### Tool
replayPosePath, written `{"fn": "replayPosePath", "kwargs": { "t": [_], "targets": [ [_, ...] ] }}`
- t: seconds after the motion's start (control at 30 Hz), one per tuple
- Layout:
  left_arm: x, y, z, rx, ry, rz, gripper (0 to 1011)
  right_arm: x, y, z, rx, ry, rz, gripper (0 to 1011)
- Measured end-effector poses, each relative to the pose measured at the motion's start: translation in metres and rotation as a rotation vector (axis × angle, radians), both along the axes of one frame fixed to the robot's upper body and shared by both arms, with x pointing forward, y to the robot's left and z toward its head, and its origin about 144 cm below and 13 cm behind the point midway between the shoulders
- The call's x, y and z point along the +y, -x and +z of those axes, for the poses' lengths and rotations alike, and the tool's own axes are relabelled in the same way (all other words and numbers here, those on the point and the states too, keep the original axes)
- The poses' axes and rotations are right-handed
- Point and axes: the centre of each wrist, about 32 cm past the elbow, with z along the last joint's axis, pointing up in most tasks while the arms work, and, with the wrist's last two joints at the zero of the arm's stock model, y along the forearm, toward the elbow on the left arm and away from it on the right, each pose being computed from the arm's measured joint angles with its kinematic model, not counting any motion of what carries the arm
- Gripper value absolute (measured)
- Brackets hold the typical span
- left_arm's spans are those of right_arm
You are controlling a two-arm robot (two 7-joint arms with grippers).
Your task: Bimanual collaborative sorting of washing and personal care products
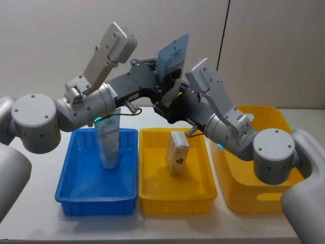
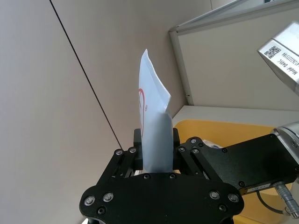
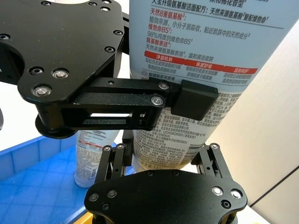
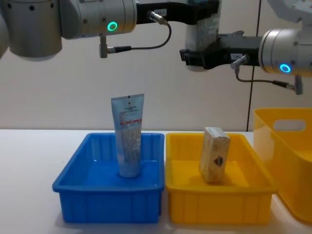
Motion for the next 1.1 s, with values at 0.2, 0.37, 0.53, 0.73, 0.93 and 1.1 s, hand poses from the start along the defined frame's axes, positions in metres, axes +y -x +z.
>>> {"fn": "replayPosePath", "kwargs": {
  "t": [0.2,0.37,0.53,0.73,0.93,1.1],
  "targets": [
    [-0.0001,0.0001,0.0001,0.000,0.000,0.000,277,0.0002,-0.0001,0.0002,-0.001,0.000,0.000,618],
    [-0.0001,0.0001,0.0001,0.000,0.000,0.000,277,0.0004,-0.0001,0.0004,-0.002,0.000,-0.001,617],
    [-0.0002,0.0001,0.0002,-0.001,0.000,-0.001,396,0.0005,-0.0002,0.0005,-0.002,0.000,-0.001,614],
    [-0.0001,0.0001,0.0002,-0.001,0.000,-0.001,558,0.0007,-0.0001,0.0005,-0.003,0.000,-0.001,611],
    [-0.0001,0.0001,0.0002,-0.001,0.000,-0.001,756,0.0007,-0.0001,0.0006,-0.003,0.000,-0.001,605],
    [-0.0001,0.0001,0.0002,-0.001,0.000,-0.001,917,0.0007,-0.0001,0.0006,-0.003,-0.001,-0.001,604]
  ]
}}
